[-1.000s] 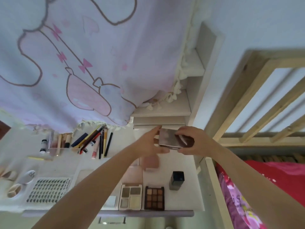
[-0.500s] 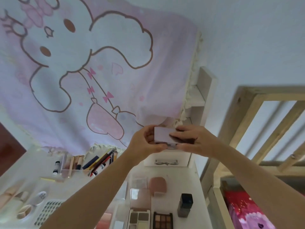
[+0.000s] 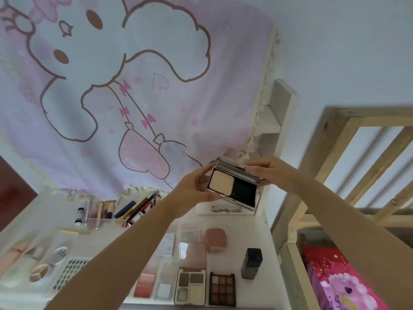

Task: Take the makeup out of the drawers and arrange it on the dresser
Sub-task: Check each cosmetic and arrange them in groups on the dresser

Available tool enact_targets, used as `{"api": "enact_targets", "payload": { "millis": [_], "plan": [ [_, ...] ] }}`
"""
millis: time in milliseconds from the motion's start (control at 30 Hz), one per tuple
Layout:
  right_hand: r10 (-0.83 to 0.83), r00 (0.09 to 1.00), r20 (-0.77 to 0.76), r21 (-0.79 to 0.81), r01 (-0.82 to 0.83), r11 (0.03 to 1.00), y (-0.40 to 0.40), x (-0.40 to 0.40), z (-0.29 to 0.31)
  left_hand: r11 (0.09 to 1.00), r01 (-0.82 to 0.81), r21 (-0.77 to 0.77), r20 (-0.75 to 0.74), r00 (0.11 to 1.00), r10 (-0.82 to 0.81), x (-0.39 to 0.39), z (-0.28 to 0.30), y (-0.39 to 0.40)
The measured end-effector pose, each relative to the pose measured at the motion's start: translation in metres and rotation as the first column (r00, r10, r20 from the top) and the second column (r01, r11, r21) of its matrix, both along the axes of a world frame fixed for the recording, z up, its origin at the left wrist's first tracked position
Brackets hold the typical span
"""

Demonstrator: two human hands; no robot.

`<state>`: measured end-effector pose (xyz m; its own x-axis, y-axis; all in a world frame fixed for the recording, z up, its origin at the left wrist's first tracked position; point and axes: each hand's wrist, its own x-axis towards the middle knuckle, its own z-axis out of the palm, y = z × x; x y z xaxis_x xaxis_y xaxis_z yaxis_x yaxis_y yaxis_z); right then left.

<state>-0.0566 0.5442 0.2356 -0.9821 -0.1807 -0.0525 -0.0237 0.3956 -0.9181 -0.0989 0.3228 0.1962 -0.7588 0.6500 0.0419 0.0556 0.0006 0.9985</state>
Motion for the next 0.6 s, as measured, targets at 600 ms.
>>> {"api": "enact_targets", "payload": {
  "millis": [600],
  "plan": [
    [-0.658, 0.748, 0.090, -0.119, 0.664, 0.738, 0.027, 0.009, -0.090, 0.999, 0.035, -0.020, 0.366, 0.930, -0.025, 0.005, -0.082, 0.062]
  ]
}}
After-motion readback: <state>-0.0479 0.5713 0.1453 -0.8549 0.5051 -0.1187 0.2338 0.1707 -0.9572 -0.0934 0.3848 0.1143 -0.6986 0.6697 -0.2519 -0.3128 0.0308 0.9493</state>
